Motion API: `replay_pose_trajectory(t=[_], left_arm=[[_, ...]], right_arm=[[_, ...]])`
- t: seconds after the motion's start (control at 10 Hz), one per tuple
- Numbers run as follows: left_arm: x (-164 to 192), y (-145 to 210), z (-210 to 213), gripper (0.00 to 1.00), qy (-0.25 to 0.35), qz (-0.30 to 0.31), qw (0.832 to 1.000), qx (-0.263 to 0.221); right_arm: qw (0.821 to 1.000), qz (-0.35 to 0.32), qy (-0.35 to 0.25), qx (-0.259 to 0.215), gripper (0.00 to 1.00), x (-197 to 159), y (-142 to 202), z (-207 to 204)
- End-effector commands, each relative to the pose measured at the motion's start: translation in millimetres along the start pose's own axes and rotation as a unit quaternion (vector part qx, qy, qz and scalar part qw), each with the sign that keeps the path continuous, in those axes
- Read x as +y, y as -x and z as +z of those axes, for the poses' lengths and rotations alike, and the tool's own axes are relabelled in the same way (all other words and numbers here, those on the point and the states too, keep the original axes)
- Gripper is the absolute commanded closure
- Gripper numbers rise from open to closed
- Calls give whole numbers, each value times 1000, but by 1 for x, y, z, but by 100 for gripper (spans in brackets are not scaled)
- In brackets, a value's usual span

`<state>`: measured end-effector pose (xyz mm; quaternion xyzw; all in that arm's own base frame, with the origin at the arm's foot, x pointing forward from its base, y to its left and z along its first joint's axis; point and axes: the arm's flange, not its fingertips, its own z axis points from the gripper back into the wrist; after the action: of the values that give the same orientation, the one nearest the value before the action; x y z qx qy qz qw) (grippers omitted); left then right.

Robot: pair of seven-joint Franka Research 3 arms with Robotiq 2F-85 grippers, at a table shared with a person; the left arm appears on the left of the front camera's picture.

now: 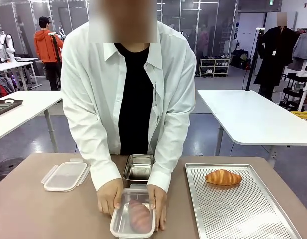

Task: Place the bread into the airtight container.
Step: Pick up a Butter Roll and place it into an empty Airtight Container.

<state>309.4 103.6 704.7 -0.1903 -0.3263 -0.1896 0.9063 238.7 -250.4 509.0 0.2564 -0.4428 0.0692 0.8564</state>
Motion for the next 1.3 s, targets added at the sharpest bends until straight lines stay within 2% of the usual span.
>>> replay_pose_trajectory(t=[0.0,1.2], left_arm=[[-1,0,1,0,6,-8,1000,-1],[-1,0,1,0,6,-8,1000,-1]], right_arm=[[1000,19,-4,6,0,2,-19,0],[1000,19,-4,6,0,2,-19,0]])
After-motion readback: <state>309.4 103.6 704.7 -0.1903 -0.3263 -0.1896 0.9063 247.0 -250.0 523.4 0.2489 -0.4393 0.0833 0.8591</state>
